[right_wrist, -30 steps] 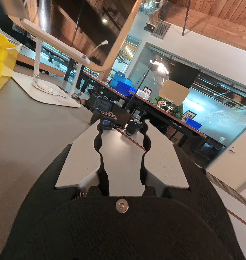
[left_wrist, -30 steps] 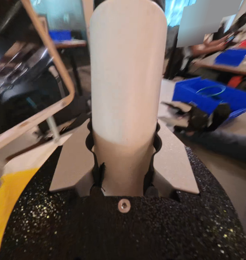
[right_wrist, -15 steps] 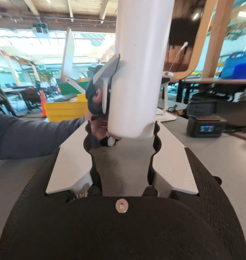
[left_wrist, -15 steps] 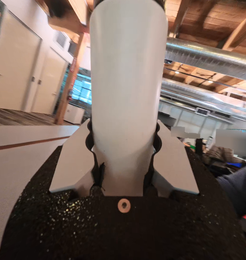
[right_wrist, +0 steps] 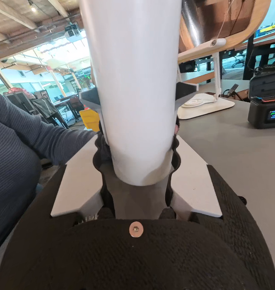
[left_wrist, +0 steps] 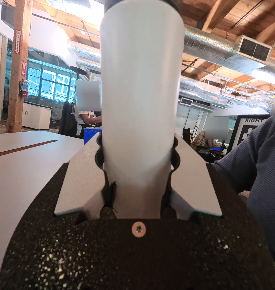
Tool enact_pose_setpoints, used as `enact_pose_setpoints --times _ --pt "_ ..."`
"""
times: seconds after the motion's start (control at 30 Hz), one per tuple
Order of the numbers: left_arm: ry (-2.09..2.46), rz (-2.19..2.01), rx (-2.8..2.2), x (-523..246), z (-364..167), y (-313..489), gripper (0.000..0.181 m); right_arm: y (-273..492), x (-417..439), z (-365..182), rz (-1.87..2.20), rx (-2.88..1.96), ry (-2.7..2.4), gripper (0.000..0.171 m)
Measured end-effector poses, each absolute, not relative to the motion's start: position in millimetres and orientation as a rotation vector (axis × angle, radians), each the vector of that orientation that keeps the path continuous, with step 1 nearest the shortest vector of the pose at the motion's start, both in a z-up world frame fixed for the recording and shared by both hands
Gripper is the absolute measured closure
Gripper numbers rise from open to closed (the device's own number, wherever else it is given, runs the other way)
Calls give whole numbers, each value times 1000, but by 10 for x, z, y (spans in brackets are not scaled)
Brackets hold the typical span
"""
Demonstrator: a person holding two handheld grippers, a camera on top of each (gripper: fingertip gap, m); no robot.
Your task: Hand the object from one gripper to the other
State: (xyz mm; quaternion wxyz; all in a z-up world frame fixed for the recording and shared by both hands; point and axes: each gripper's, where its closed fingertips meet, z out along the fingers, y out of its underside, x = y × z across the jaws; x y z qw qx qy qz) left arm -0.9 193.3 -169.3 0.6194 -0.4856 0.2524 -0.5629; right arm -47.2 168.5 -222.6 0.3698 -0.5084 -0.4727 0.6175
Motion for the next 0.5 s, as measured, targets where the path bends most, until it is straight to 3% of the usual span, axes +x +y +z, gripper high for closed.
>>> enact_pose_setpoints --times 0.37,0.43,0.5 --pt "673 -1226 -1097 17 -1686 1832 95 1626 -472 -2240 1480 -1274 -1305 86" --pt "647 -1106 -1113 -29 -1702 1908 84 1625 -457 -2269 1494 -1289 -1317 91" --pt "698 -1114 -1150 -12 -1764 1882 94 1656 -441 -2314 1479 -1305 -1326 91"
